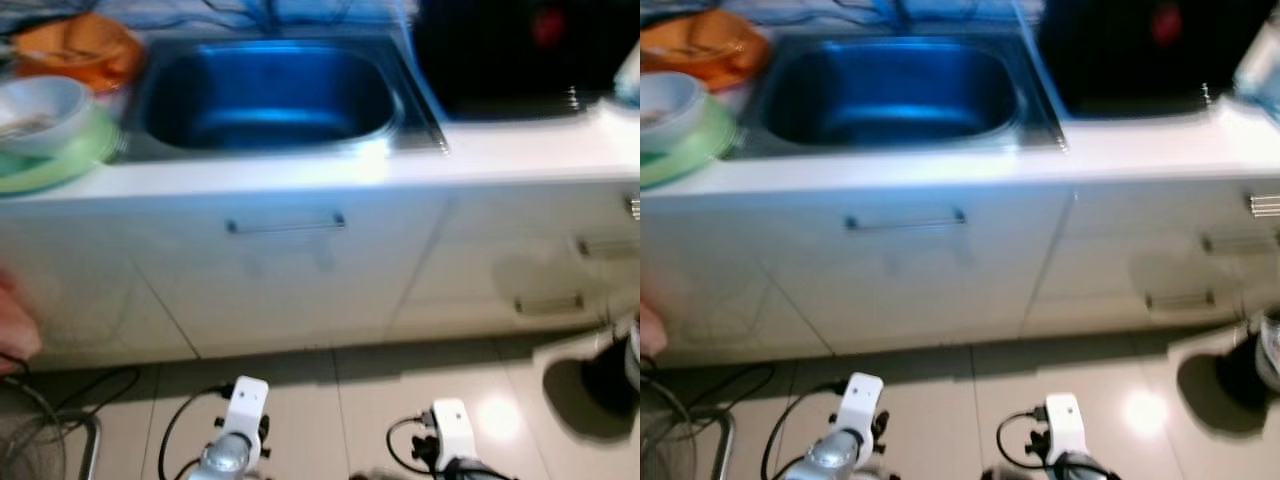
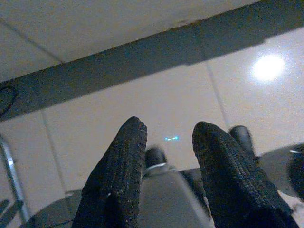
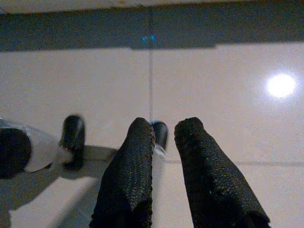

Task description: Kitchen organization

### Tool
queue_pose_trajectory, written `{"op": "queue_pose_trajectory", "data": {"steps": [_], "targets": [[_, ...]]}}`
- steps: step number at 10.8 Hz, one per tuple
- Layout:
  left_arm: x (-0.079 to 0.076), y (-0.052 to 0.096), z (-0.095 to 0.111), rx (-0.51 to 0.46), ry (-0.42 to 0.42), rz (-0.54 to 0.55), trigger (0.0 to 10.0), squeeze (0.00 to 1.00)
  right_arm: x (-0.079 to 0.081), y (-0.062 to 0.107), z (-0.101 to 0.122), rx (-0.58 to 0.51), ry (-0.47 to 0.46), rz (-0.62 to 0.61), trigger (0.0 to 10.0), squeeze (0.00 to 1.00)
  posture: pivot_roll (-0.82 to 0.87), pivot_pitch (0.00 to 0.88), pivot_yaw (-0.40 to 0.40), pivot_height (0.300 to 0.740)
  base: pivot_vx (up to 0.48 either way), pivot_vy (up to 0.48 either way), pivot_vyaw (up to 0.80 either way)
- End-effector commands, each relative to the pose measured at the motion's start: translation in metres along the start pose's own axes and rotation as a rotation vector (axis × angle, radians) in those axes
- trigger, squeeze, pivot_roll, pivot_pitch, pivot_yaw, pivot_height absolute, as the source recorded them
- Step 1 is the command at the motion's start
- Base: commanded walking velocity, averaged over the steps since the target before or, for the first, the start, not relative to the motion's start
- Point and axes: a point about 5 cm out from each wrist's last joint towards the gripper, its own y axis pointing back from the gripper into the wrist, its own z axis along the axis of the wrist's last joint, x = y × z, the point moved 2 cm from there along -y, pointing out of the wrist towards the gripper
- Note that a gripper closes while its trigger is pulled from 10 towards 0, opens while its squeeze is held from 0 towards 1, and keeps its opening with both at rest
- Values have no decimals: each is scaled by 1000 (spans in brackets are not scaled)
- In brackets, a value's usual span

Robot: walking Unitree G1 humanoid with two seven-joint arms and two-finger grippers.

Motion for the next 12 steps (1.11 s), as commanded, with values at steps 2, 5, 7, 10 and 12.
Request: {"op": "queue_pose_trajectory", "data": {"steps": [2,5,7,10,12], "targets": [[10,2,-10,30,-5,23,10000,0,11,-2,-5,17,-16,19,10000,0,80,161,-18,740,317,0,0],[11,2,-10,31,1,28,10000,0,10,-2,-4,18,-2,23,10000,0,86,158,-20,740,315,0,0],[12,2,-10,31,3,31,10000,0,10,-2,-4,23,12,27,10000,0,96,144,-25,740,315,0,0],[6,2,-9,27,2,21,10000,0,7,-1,-1,18,34,27,10000,0,90,115,-24,740,195,0,0],[5,1,-5,13,-2,14,10000,0,4,-1,-1,15,11,10,10000,0,89,115,-28,740,0,0,0]]}}
